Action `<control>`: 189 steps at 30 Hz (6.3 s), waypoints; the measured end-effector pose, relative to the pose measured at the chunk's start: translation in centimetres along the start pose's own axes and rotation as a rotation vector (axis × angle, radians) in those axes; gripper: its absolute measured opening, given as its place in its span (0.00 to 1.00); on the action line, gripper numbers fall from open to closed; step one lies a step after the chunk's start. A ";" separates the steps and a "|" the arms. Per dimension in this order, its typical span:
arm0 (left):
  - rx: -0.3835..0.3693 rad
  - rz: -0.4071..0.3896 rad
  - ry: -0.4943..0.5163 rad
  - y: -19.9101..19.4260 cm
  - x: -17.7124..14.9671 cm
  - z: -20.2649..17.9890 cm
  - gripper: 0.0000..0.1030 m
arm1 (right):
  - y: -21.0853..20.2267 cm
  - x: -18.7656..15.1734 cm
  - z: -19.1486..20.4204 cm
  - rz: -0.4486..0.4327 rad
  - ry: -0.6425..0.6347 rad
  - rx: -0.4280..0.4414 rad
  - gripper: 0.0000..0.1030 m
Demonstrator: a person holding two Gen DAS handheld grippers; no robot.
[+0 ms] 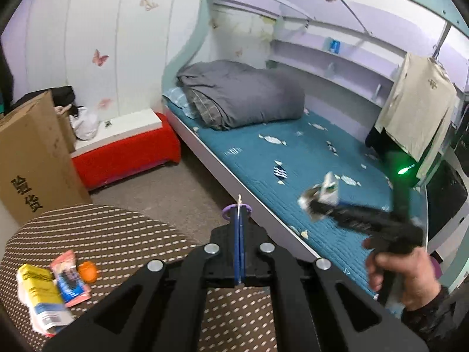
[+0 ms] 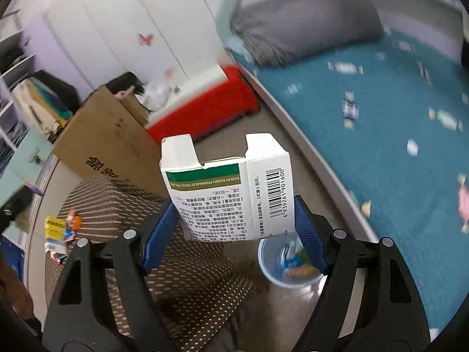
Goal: Collect trash
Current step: 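Carry the box and tag over the wastebasket and open both tools, then return both tools to the table, then grasp the yellow-white carton with the left tool while the right tool grasps the orange cap, then carry the carton and orange cap over the wastebasket and open both tools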
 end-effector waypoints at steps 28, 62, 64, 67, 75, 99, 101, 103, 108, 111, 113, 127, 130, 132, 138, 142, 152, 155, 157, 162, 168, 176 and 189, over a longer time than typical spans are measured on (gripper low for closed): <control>-0.048 0.385 0.022 21.4 -4.5 -4.0 0.01 | 4.9 -1.0 -11.4 0.035 0.268 -0.047 0.90; 0.096 0.112 0.040 8.5 0.9 -3.0 0.94 | -6.3 1.9 -0.9 -0.143 0.136 -0.024 0.94; 0.102 0.075 0.041 6.5 1.4 -3.0 0.94 | -7.7 2.2 0.9 -0.164 0.106 -0.016 0.94; 0.120 0.021 0.037 3.1 1.8 -2.3 0.94 | -9.0 2.2 3.5 -0.177 0.064 0.001 0.94; 0.171 -0.076 0.005 -4.3 1.5 0.6 0.94 | -10.8 1.1 11.3 -0.190 -0.069 0.049 0.94; 0.424 -0.106 -0.355 -15.2 -11.2 20.7 0.94 | -4.9 -6.7 28.3 -0.050 -0.423 0.135 0.94; 0.437 -0.094 -0.360 -14.9 -11.8 21.6 0.94 | -4.2 -7.1 28.6 -0.041 -0.439 0.132 0.94; 0.441 -0.081 -0.356 -14.5 -12.1 22.0 0.94 | -3.3 -7.3 28.8 -0.031 -0.451 0.124 0.94; 0.467 -0.022 -0.332 -12.5 -12.8 22.9 0.91 | -0.4 -8.0 30.0 0.000 -0.500 0.101 0.94; 0.397 0.025 -0.369 -10.7 -13.6 23.5 0.56 | 1.2 -8.6 30.7 0.021 -0.527 0.091 0.94; 0.377 0.052 -0.369 -9.7 -13.8 23.6 0.49 | 1.9 -8.9 31.3 0.026 -0.551 0.091 0.94; 0.408 0.065 -0.314 -10.0 -14.2 23.7 0.41 | 6.0 -9.6 36.1 0.028 -0.712 0.082 0.34; 0.385 0.075 -0.312 -9.3 -13.9 23.9 0.41 | 5.7 -9.8 36.0 0.035 -0.703 0.096 0.29; 0.363 0.071 -0.316 -9.1 -13.7 23.8 0.36 | 5.1 -9.7 35.2 0.034 -0.676 0.108 0.29; 0.342 0.035 -0.318 -10.2 -13.8 22.7 0.35 | 2.4 -8.6 32.4 0.010 -0.601 0.116 0.28; 0.341 0.003 -0.314 -11.8 -14.0 21.8 0.35 | -0.1 -7.8 30.6 -0.020 -0.563 0.130 0.28; 0.324 -0.084 -0.283 -16.3 -13.8 17.4 0.35 | -5.9 -5.7 28.2 -0.102 -0.500 0.170 0.28; 0.308 -0.104 -0.262 -16.8 -12.7 15.9 0.35 | -7.5 -4.8 27.2 -0.132 -0.484 0.170 0.28; 0.300 -0.113 -0.243 -16.9 -12.1 15.0 0.35 | -8.4 -4.1 26.2 -0.150 -0.466 0.166 0.28; 0.267 -0.127 -0.195 -15.5 -9.5 12.2 0.35 | -10.2 -2.2 22.9 -0.193 -0.416 0.138 0.28; 0.210 -0.135 -0.121 -12.9 -6.1 8.2 0.35 | -10.9 0.4 17.3 -0.219 -0.322 0.088 0.28; 0.144 -0.109 -0.057 -8.6 -3.2 4.3 0.35 | -6.9 1.1 8.1 -0.142 -0.188 -0.011 0.28; 0.075 0.043 0.014 1.7 -2.3 0.4 0.35 | 7.0 -3.2 -0.5 0.126 0.008 -0.053 0.28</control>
Point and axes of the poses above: each gripper's, at about its wrist camera, not at the fingertips, and y roughly the way its jaws point, z to its left, x to its top, the point moved 10 cm from there along y, roughly the way its jaws point, and after that the axes turned 10 degrees about -x, right-handed, at the moved point
